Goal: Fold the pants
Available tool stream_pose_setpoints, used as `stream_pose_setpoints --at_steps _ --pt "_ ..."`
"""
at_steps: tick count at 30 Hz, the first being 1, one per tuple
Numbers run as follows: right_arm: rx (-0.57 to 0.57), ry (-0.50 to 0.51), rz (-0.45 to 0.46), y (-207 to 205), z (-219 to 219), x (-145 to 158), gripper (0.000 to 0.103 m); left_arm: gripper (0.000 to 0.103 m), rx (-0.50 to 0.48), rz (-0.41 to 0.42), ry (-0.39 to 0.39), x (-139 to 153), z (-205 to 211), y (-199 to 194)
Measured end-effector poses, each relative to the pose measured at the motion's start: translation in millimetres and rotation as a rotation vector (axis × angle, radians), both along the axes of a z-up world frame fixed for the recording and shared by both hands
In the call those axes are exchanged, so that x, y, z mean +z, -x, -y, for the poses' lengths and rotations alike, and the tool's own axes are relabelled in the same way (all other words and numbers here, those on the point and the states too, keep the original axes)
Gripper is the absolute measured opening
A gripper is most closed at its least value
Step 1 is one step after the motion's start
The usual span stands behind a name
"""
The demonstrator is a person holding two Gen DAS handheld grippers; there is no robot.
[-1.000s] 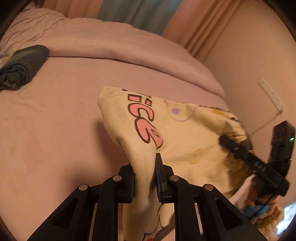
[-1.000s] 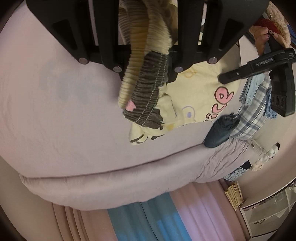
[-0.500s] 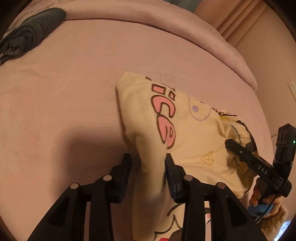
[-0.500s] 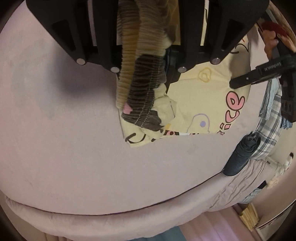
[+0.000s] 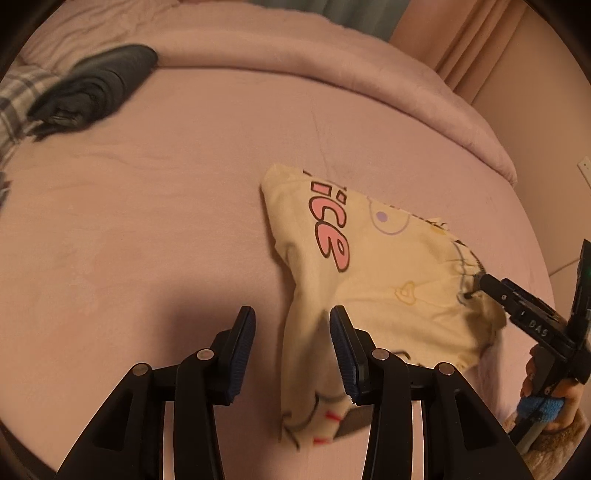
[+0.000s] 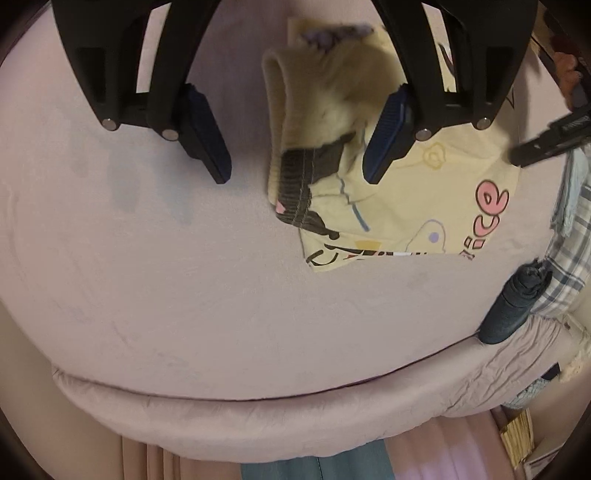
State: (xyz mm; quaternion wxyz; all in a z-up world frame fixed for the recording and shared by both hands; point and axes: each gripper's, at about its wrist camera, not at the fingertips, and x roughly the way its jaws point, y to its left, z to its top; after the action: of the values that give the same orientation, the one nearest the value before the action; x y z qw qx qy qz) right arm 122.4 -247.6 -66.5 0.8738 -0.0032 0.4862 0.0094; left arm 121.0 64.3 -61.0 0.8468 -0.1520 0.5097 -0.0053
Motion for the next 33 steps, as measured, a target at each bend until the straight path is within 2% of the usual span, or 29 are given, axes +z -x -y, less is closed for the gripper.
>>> stream_pose_setpoints --at_steps 2,3,4,6,9,13,16,20,23,30,33 --pt "0.022 0.039 0.038 11 -7 9 0.075 0.042 0.01 0.021 -0.007 12 0 13" --pt "0.029 0.044 0.05 14 -12 13 0.076 0.046 0.011 0.027 -0.012 17 3 15" --pt "0.037 0.049 0.064 19 -14 17 0.078 0.056 0.006 0.03 -0.02 23 6 19" --pt "0.04 0.049 0.088 25 -16 26 0.078 0.066 -0.006 0.062 -0.027 37 10 31" --pt "0.055 0.043 0.137 38 -21 43 0.079 0.073 -0.02 0.143 -0.029 67 20 48" --pt "0.077 0.036 0.217 61 -28 73 0.082 0.091 0.021 0.208 -0.066 91 32 61" --pt "0.095 0.005 0.282 79 -35 94 0.085 0.091 0.057 0.245 -0.102 98 45 71" --pt "0.12 -0.118 0.315 98 -36 107 0.088 0.091 0.036 0.231 -0.126 92 61 79" --pt "0.119 -0.152 0.324 108 -34 112 0.089 0.091 0.05 0.214 -0.163 85 69 82" --pt "0.1 -0.04 0.324 117 -44 104 0.09 0.091 0.046 0.186 -0.168 78 79 86" --pt "0.097 -0.029 0.309 123 -48 100 0.09 0.091 0.054 0.189 -0.18 79 79 87"
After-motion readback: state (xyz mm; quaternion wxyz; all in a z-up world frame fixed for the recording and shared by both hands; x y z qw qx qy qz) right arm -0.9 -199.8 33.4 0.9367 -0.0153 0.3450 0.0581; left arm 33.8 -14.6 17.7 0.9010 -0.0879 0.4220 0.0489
